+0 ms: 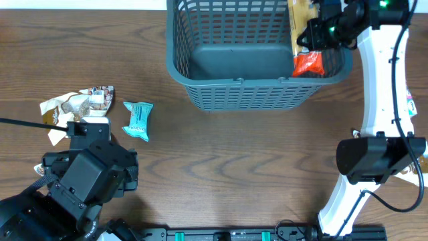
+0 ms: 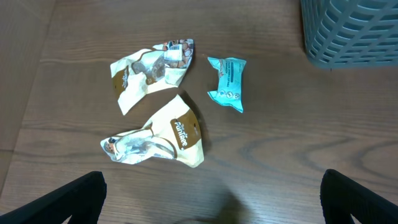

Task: Pack container
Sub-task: 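Release the spaghetti in the basket and withdraw the right gripper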

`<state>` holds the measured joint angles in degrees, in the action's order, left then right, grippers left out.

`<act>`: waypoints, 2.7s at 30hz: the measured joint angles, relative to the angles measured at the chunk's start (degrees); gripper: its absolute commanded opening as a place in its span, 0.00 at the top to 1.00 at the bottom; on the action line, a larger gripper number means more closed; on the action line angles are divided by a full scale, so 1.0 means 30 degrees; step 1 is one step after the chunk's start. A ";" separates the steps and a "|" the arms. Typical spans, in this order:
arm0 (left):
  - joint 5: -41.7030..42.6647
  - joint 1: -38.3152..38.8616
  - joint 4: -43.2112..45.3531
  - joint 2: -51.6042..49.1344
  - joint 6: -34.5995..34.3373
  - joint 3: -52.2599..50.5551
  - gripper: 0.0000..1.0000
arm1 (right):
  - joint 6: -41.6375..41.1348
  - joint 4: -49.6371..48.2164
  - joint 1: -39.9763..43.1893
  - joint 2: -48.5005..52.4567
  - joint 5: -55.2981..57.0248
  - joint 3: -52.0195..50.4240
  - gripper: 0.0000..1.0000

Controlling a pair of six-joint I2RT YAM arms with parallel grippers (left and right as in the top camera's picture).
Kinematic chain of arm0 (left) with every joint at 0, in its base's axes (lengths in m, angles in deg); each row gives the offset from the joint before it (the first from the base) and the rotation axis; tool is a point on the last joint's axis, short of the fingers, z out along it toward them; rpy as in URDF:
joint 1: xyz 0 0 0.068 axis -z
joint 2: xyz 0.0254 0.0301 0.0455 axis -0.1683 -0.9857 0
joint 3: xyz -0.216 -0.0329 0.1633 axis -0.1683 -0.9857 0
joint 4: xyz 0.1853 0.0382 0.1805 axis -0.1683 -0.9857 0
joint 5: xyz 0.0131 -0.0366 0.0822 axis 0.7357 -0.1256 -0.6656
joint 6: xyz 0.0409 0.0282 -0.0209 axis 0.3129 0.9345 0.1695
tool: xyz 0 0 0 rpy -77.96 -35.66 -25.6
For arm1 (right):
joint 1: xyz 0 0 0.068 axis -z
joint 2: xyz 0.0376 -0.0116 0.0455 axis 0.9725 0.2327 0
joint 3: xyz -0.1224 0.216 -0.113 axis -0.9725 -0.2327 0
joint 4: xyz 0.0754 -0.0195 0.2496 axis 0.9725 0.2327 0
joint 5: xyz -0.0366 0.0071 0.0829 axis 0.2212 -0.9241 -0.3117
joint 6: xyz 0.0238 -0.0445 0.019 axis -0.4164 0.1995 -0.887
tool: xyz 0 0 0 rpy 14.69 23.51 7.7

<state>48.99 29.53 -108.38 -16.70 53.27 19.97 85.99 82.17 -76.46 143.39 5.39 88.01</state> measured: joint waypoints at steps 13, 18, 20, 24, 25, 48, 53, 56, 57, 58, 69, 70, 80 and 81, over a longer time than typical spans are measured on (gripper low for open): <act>0.0000 0.0000 0.0000 0.0007 0.0000 0.0000 0.01 | 0.0634 -0.0590 0.0000 0.0204 0.0219 -0.1202 0.65; 0.0000 0.0000 0.0000 0.0000 0.0000 0.0000 0.01 | 0.0984 -0.0801 0.0000 0.0189 0.0211 -0.1195 0.49; 0.0000 0.0000 0.0000 0.0000 0.0000 0.0000 0.01 | 0.0940 -0.0816 0.0000 0.0189 0.0219 -0.1195 0.50; 0.0000 0.0000 0.0007 0.0000 0.0000 0.0000 0.01 | 0.0940 -0.0976 0.0000 0.0189 0.0211 -0.1195 0.47; 0.0000 0.0000 0.0000 0.0000 0.0000 0.0000 0.01 | 0.0933 -0.1086 0.0000 0.0189 0.0211 -0.1195 0.45; -0.0007 0.0000 0.0000 0.0000 0.0000 0.0000 0.01 | 0.0510 -0.0729 0.3606 -0.0342 0.5013 1.0010 0.01; 0.0000 0.0000 0.0000 0.0000 0.0000 0.0000 0.02 | 0.0430 0.0823 0.5559 -0.0474 0.5982 1.0287 0.01; 0.0000 0.0000 0.0000 0.0000 0.0000 0.0000 0.01 | 0.0860 0.1741 0.6448 -0.0444 0.6207 1.0273 0.01; -0.0007 0.0000 0.0000 0.0000 0.0000 0.0000 0.01 | 0.1078 0.1960 0.6703 -0.0444 0.6251 1.0273 0.01; 0.0000 0.0000 0.0000 0.0000 0.0000 0.0000 0.01 | 0.1486 0.2164 0.6965 -0.0444 0.6295 1.0273 0.01; 0.0000 0.0000 0.0000 0.0000 0.0000 0.0000 0.01 | 0.5428 0.3271 1.0469 -0.0240 0.4211 0.9952 0.01; 0.0000 0.0000 0.0000 0.0000 0.0000 0.0000 0.01 | 0.5960 0.3249 1.0761 -0.0146 0.3708 0.9719 0.01; 0.0000 0.0000 0.0007 0.0000 0.0000 0.0000 0.01 | 0.7679 0.2659 1.1664 0.3963 0.2069 0.7227 0.01; 0.0000 0.0000 0.0000 0.0000 0.0000 0.0000 0.02 | 0.7708 0.2528 1.1650 0.4473 0.2091 0.7155 0.01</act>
<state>48.99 29.53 -108.38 -16.70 53.27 19.97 109.11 89.76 -41.52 156.81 11.67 109.47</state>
